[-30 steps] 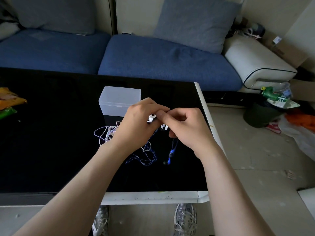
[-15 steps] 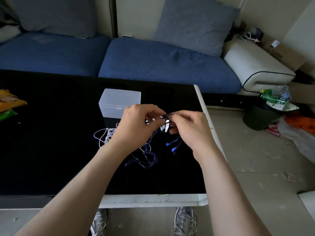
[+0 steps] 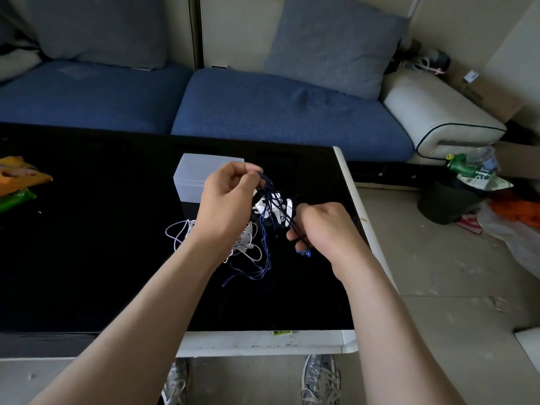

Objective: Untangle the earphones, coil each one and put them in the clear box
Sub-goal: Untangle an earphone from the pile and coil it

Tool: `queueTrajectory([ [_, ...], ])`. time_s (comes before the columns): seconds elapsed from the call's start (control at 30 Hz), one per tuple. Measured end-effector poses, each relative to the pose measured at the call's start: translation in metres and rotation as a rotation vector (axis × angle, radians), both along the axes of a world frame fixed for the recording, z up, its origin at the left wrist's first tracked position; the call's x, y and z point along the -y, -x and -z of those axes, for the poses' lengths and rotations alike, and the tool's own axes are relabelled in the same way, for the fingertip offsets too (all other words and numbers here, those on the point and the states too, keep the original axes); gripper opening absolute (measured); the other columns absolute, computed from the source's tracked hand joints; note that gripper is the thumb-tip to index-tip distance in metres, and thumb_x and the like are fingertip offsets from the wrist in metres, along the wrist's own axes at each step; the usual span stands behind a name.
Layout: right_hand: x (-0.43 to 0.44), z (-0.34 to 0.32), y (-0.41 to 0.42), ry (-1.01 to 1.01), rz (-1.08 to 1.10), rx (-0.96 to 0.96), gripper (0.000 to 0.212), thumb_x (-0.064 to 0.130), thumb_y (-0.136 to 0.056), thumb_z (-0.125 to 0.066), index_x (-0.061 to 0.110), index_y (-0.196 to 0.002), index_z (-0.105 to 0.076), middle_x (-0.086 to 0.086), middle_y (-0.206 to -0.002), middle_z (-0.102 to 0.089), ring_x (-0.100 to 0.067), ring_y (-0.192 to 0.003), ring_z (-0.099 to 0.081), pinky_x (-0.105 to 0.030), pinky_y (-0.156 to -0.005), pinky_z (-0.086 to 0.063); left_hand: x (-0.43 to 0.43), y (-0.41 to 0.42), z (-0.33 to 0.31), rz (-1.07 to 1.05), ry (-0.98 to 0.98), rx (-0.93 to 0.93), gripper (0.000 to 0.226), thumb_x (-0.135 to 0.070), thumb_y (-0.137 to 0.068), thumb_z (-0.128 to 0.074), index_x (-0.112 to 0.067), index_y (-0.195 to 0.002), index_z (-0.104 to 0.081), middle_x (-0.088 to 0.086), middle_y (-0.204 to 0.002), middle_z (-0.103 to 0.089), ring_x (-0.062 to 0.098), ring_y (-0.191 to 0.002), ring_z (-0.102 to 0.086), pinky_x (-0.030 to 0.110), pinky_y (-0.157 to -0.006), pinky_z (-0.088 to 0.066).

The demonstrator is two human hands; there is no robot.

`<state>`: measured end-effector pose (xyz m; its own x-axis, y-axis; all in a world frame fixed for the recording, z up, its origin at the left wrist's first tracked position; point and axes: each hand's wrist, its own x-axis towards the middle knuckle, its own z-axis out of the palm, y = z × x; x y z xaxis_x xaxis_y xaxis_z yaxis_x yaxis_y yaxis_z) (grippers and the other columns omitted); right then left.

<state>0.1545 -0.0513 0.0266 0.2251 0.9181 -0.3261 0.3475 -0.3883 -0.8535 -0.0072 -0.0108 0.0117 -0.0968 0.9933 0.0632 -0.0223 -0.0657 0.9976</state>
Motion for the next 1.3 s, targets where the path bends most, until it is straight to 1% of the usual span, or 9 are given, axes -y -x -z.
queueTrajectory([
  [0.13,0.001,0.003,0.006,0.006,-0.071,-0.061,0.027,0.001,-0.095,-0.047,0.003,-0.095,-0.075,-0.014,-0.081,-0.080,-0.025,-0.066,-0.070,-0.044,-0.084,-0.063,0.005,-0.005,0.001,0.029,-0.035,-0.009,0.014,-0.018,-0.105,-0.056,-0.016,-0.103,-0.069,0.003,-0.082,-0.067,0.022,-0.075,-0.053,0.042,-0.069,-0.046],
  [0.27,-0.001,0.000,0.009,-0.168,-0.146,-0.080,0.051,-0.016,-0.091,-0.051,0.027,-0.110,-0.071,-0.004,-0.091,-0.080,-0.016,-0.089,-0.078,-0.034,-0.084,-0.063,0.006,-0.007,0.003,0.092,-0.088,-0.097,0.011,-0.021,-0.105,-0.059,-0.020,-0.105,-0.070,0.011,-0.092,-0.072,0.018,-0.077,-0.060,0.038,-0.072,-0.052],
  [0.37,0.001,-0.010,0.008,-0.143,-0.221,-0.127,0.036,0.002,-0.093,-0.060,0.030,-0.112,-0.072,-0.003,-0.093,-0.081,-0.015,-0.091,-0.079,-0.026,-0.079,-0.054,0.004,-0.002,0.007,0.076,-0.150,-0.278,0.012,-0.021,-0.104,-0.062,-0.028,-0.101,-0.071,-0.006,-0.087,-0.073,0.011,-0.072,-0.064,0.027,-0.066,-0.049],
  [0.53,0.002,-0.006,0.009,-0.268,-0.168,-0.040,0.009,0.027,-0.089,-0.084,0.020,-0.093,-0.082,-0.003,-0.078,-0.079,-0.019,-0.082,-0.078,-0.034,-0.086,-0.062,0.003,0.001,0.008,0.084,-0.168,-0.371,0.011,-0.022,-0.100,-0.068,-0.030,-0.097,-0.074,-0.010,-0.085,-0.076,0.015,-0.079,-0.072,0.046,-0.075,-0.062],
  [0.83,-0.003,0.000,0.006,-0.366,0.047,0.053,0.013,0.026,-0.092,-0.073,0.022,-0.085,-0.084,0.015,-0.075,-0.076,0.002,-0.074,-0.070,-0.014,-0.068,-0.053,0.005,0.003,0.011,0.133,-0.270,-0.641,0.014,-0.021,-0.093,-0.078,-0.023,-0.104,-0.070,-0.006,-0.074,-0.061,0.013,-0.073,-0.062,0.025,-0.069,-0.048],
  [0.93,-0.005,-0.001,0.008,-0.310,0.056,-0.073,0.033,0.025,-0.093,-0.064,-0.006,-0.082,-0.068,-0.006,-0.069,-0.059,-0.012,-0.064,-0.051,-0.018,-0.056,-0.041,0.006,0.003,0.020,0.122,-0.326,-0.849,0.013,-0.015,-0.096,-0.064,-0.020,-0.107,-0.069,-0.006,-0.084,-0.055,0.019,-0.079,-0.057,0.034,-0.073,-0.044],
  [1.03,-0.006,-0.002,0.013,-0.271,-0.011,-0.211,0.031,0.022,-0.096,-0.063,-0.003,-0.079,-0.071,-0.016,-0.075,-0.068,-0.013,-0.071,-0.061,-0.026,-0.073,-0.049,0.007,0.003,0.025,0.080,-0.269,-0.960,0.016,-0.018,-0.104,-0.052,-0.014,-0.107,-0.068,0.001,-0.092,-0.056,0.029,-0.084,-0.058,0.042,-0.072,-0.048],
  [1.2,-0.006,-0.003,0.007,-0.208,-0.058,-0.177,0.023,0.032,-0.094,-0.074,0.014,-0.082,-0.081,0.002,-0.076,-0.073,-0.007,-0.078,-0.070,-0.025,-0.081,-0.053,0.000,0.005,0.022,0.102,-0.038,-0.752,0.023,-0.017,-0.107,-0.049,-0.016,-0.102,-0.071,0.004,-0.088,-0.075,0.030,-0.086,-0.070,0.046,-0.078,-0.057],
  [1.3,-0.006,0.000,0.000,-0.173,-0.063,-0.150,0.018,0.034,-0.095,-0.075,0.019,-0.089,-0.082,0.004,-0.078,-0.076,-0.005,-0.075,-0.070,-0.023,-0.076,-0.050,-0.002,0.009,0.018,0.109,0.055,-0.664,0.031,-0.030,-0.109,-0.052,-0.018,-0.086,-0.070,0.000,-0.070,-0.068,0.015,-0.067,-0.067,0.032,-0.063,-0.052],
])
